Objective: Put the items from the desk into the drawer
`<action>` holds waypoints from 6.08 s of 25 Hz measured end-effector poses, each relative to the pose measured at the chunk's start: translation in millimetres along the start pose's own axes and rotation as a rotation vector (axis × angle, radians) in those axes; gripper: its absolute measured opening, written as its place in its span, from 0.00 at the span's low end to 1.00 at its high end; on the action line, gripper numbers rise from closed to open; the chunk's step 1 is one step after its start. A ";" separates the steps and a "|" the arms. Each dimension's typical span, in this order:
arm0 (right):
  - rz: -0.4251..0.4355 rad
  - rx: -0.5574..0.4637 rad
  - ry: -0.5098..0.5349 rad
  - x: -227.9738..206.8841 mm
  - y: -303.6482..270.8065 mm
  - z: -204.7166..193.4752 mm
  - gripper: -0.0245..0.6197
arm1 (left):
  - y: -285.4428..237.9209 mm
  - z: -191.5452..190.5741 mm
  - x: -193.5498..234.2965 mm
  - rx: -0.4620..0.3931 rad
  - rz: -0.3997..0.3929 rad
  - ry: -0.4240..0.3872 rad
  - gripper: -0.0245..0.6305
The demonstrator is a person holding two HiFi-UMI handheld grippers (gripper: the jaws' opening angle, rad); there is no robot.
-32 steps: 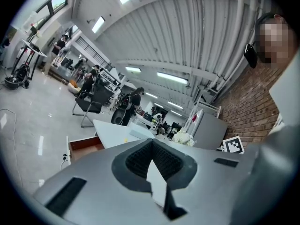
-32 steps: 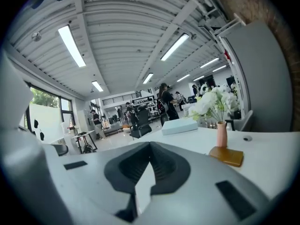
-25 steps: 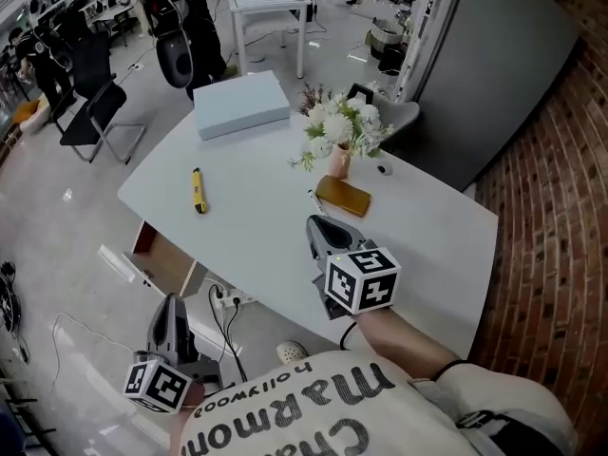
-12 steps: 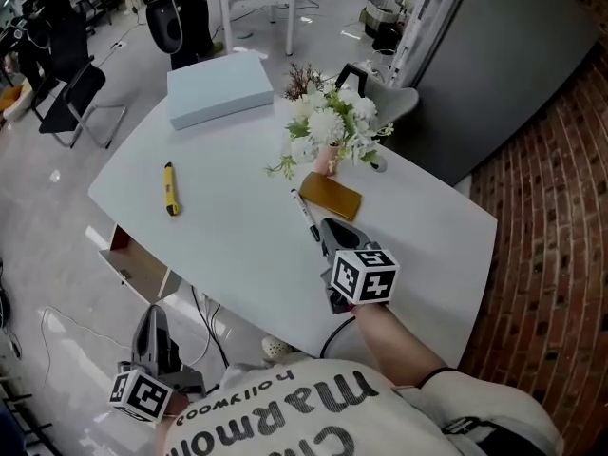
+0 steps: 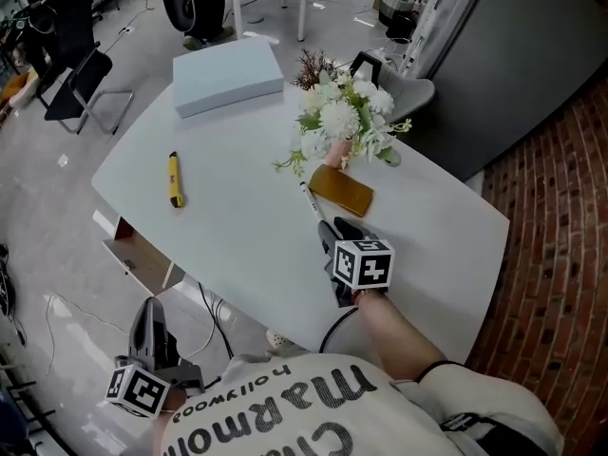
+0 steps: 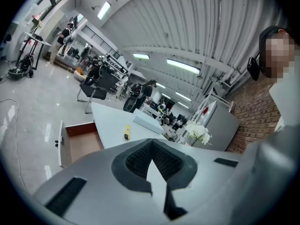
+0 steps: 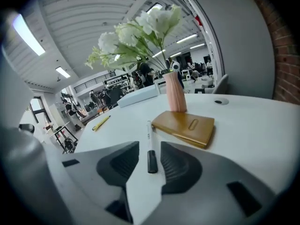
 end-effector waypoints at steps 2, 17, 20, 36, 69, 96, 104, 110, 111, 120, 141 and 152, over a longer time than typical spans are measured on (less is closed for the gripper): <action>0.001 0.036 0.008 0.3 -5.4 -7.2 0.29 | 0.9 -1.1 1.7 -0.001 0.003 0.000 0.04; -0.140 0.165 0.216 2.3 -19.9 -27.1 0.27 | 13.2 -8.3 14.3 0.002 0.025 0.025 0.04; -0.143 0.169 0.214 2.3 -19.5 -27.7 0.26 | 14.3 -8.7 14.7 -0.003 0.021 0.026 0.04; 0.011 0.204 0.168 54.2 -4.2 -32.9 0.15 | 22.1 -10.4 16.6 -0.030 -0.007 0.047 0.04; 0.525 0.212 0.432 319.6 -11.7 -48.8 0.15 | 132.4 -3.2 111.3 -0.207 0.247 0.175 0.04; 0.540 0.302 0.454 487.0 -141.0 -33.5 0.15 | 85.4 109.4 286.2 -0.213 0.259 0.232 0.04; 0.497 0.383 0.468 520.8 -195.0 -60.0 0.15 | 73.4 134.5 341.0 -0.185 0.249 0.236 0.04; 0.449 0.437 0.472 533.9 -236.1 -84.5 0.15 | 67.7 135.0 386.6 -0.136 0.267 0.263 0.04; 0.440 0.449 0.471 534.3 -243.3 -89.7 0.15 | 65.9 133.6 393.7 -0.127 0.270 0.268 0.04; 0.345 0.615 0.497 515.9 -291.7 -155.9 0.15 | 51.0 104.3 433.9 -0.046 0.283 0.329 0.04; 0.128 0.873 0.637 467.4 -372.4 -243.9 0.16 | 85.4 29.9 490.3 0.013 0.389 0.476 0.04; 0.120 0.928 0.696 472.0 -388.9 -272.1 0.15 | 107.4 8.8 497.4 -0.014 0.448 0.519 0.04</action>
Point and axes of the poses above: the fingertips, and each gripper's own axes: y backward along the fingers, x to its left, z out of its top, the point moved 1 cm from there along y, backward along the fingers, and after that the axes turned 2 degrees about x, right-handed, at the moved point
